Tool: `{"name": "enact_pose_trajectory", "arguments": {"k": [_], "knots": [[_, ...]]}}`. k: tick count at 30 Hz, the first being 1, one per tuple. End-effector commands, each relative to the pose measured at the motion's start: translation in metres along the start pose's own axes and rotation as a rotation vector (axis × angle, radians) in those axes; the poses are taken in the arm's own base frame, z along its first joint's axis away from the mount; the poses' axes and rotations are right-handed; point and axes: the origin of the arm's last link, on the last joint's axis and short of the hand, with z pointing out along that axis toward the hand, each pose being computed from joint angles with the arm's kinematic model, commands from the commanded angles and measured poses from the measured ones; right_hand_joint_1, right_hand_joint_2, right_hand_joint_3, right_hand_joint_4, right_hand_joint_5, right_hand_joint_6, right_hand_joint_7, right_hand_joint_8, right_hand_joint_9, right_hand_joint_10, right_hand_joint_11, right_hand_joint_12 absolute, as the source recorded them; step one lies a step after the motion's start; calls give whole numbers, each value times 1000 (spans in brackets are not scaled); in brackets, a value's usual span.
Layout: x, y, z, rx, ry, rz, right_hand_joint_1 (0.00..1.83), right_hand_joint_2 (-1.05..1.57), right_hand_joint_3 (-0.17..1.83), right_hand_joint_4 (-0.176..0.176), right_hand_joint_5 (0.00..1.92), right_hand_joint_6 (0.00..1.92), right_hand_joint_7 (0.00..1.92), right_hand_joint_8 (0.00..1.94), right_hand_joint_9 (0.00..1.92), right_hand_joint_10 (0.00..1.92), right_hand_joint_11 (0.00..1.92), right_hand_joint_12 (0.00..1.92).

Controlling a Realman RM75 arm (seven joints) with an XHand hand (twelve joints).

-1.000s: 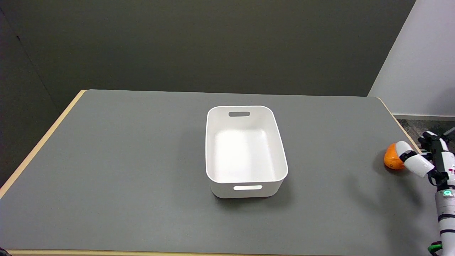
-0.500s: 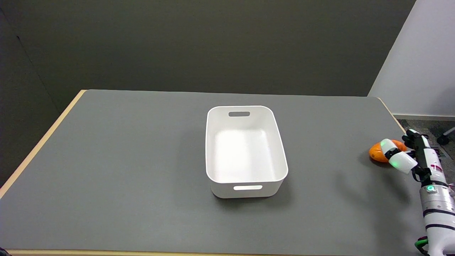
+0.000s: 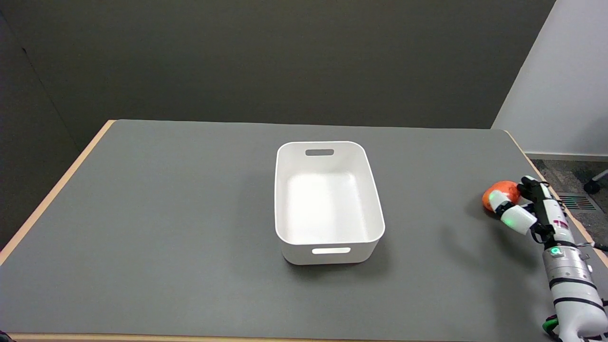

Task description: Pick up mango.

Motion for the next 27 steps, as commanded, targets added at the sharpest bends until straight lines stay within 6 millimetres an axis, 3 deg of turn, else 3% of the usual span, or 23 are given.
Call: {"name": "enact_pose_trajectory", "arguments": {"k": [1,6,17,23,25,27], "knots": [[6,-33,33,123,-104,-175,537,596,863,-176,71,369,118,468,64,800,193,1487],[14,-48,46,163,-114,-219,544,618,804,-176,63,368,120,426,37,811,195,1463],[16,-53,63,178,-141,-259,527,614,789,-176,54,365,104,410,15,795,171,1434],[13,-40,63,114,-175,-293,471,575,894,-176,58,332,65,455,7,746,166,1378],[12,-33,61,86,-182,-287,647,569,959,-176,26,351,33,516,1,717,212,1121],[10,-25,59,59,-186,-283,560,573,876,-176,53,330,50,442,-1,713,135,1313]]}}
